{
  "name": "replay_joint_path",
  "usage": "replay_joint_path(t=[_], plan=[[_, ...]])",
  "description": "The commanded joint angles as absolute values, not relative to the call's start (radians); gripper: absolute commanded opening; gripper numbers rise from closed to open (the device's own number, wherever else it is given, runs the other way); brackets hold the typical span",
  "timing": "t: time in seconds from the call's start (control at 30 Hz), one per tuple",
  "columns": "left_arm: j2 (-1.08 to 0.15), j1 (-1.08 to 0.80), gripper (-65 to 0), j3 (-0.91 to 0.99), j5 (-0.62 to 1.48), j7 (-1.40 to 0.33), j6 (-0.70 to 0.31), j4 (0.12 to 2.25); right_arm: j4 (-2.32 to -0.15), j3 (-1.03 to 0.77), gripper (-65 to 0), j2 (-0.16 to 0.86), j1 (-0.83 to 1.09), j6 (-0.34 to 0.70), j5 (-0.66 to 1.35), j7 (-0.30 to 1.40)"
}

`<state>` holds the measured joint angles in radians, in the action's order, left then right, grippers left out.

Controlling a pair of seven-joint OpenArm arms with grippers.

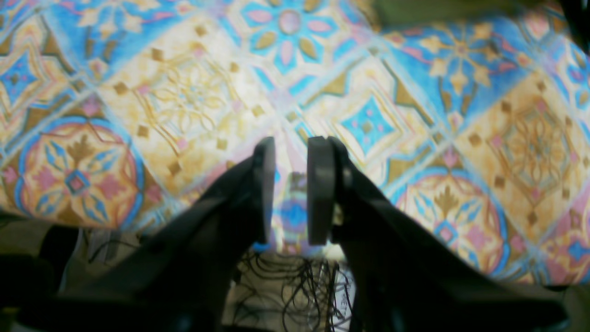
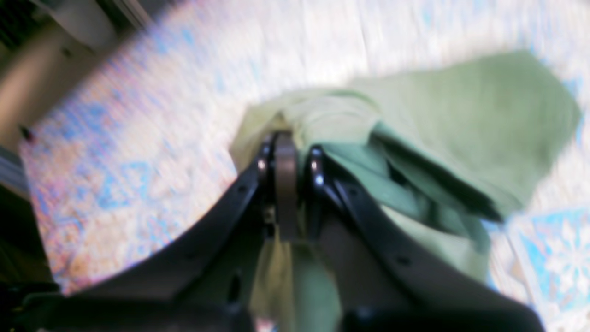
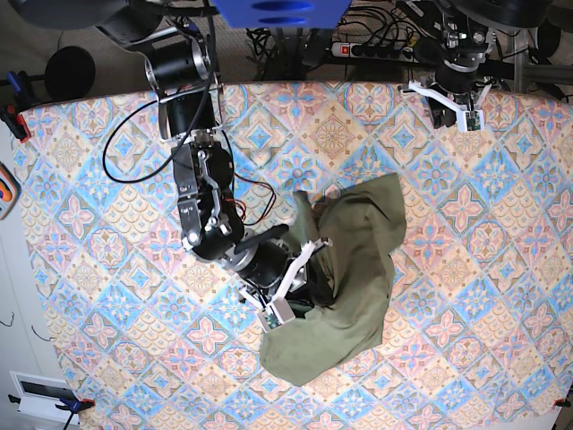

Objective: Layout the t-shirt on the table in an organized manner, then fold the t-shirt properly
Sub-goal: 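Lift the grasped shirt fabric with the right gripper and drag it sideways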

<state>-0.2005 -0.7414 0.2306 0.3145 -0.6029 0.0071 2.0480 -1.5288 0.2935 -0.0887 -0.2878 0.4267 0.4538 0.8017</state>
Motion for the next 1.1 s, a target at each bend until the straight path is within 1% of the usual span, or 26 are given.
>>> replay_joint_path(t=[0.0,0.1,0.23,0.3,0.43,0.5,0.67,0.73,0.87,1.07], plan=[[-0.208,-0.745,-52.7,0.236,0.315,-0.584,0.004,2.066,-1.549,0.292,-64.6,-0.085,-0.277,0.435,0.46,0.803],[-0.208,-0.743,-52.6,0.236,0.315,-0.584,0.004,2.066,-1.586,0.292,-64.6,-0.074,-0.231,0.435,0.46,0.806],[-0.208,-0.743,-52.6,0.231,0.315,-0.584,0.004,2.066,-1.638,0.289,-64.6,0.021,-0.177,0.435,0.458,0.831],[-0.208,-0.743,-52.6,0.229,0.315,-0.584,0.004,2.064,-1.669,0.254,-64.6,0.051,-0.137,0.433,0.458,0.837],[-0.208,-0.74,-52.5,0.229,0.315,-0.584,0.004,2.064,-1.661,0.205,-63.9,0.064,-0.11,0.433,0.458,0.837],[-0.208,-0.736,-52.5,0.228,0.315,-0.584,0.004,2.064,-1.659,0.193,-60.4,0.064,-0.108,0.433,0.456,0.837],[-0.208,-0.734,-52.5,0.228,0.314,-0.584,0.004,2.064,-1.656,0.188,-48.3,0.064,-0.117,0.432,0.456,0.837],[-0.208,-0.733,-52.5,0.228,0.314,-0.584,0.004,2.064,-1.62,0.188,-44.6,0.064,-0.117,0.432,0.456,0.837],[-0.208,-0.734,-52.5,0.228,0.314,-0.584,0.004,2.064,-1.555,0.188,-44.0,0.064,-0.145,0.432,0.456,0.835],[-0.208,-0.736,-52.5,0.229,0.314,-0.584,0.004,2.063,-1.555,0.186,-44.0,0.059,-0.157,0.432,0.458,0.832]])
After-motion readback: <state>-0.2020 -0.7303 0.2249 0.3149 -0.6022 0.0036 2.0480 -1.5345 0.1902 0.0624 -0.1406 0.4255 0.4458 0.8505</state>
